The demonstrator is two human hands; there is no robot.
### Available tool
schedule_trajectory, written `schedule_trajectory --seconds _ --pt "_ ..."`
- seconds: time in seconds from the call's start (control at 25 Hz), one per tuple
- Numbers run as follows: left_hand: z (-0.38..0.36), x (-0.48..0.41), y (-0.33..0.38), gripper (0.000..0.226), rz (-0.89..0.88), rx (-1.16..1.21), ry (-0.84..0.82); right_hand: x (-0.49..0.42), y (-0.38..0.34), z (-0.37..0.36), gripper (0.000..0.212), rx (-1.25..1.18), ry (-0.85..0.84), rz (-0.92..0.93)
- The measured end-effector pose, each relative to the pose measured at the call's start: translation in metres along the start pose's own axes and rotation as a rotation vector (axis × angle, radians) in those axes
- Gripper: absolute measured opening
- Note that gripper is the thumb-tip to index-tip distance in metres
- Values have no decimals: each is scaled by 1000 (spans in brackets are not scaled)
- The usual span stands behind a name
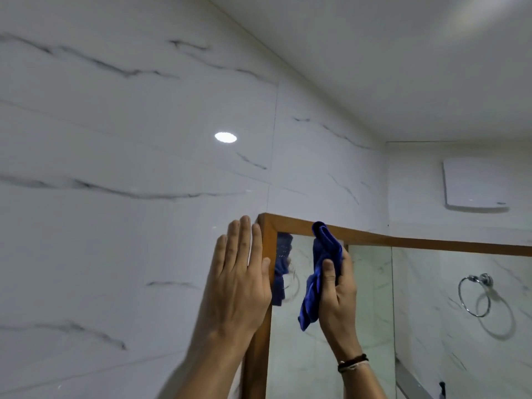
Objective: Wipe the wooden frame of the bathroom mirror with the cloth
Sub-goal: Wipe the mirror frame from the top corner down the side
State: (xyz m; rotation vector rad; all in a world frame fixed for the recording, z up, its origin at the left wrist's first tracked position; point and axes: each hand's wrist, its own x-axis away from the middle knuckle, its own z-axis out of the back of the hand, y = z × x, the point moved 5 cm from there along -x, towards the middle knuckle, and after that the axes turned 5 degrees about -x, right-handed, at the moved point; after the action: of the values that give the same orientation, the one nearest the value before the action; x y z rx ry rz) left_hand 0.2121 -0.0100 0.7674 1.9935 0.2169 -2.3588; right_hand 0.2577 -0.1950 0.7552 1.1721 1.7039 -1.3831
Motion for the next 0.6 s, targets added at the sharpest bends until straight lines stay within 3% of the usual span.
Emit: schedule_trajectory --seconds 0.16,0.32,0.6 --pt "-9 -4 -3 68 -40 -79 74 -19 9 -3 43 -33 0 -16" --pt "-16 -1 -3 68 -73 -95 109 -24 13 2 29 -44 -5 26" --pt "-23 14 -4 70 -90 -85 100 -9 23 14 35 -32 42 -10"
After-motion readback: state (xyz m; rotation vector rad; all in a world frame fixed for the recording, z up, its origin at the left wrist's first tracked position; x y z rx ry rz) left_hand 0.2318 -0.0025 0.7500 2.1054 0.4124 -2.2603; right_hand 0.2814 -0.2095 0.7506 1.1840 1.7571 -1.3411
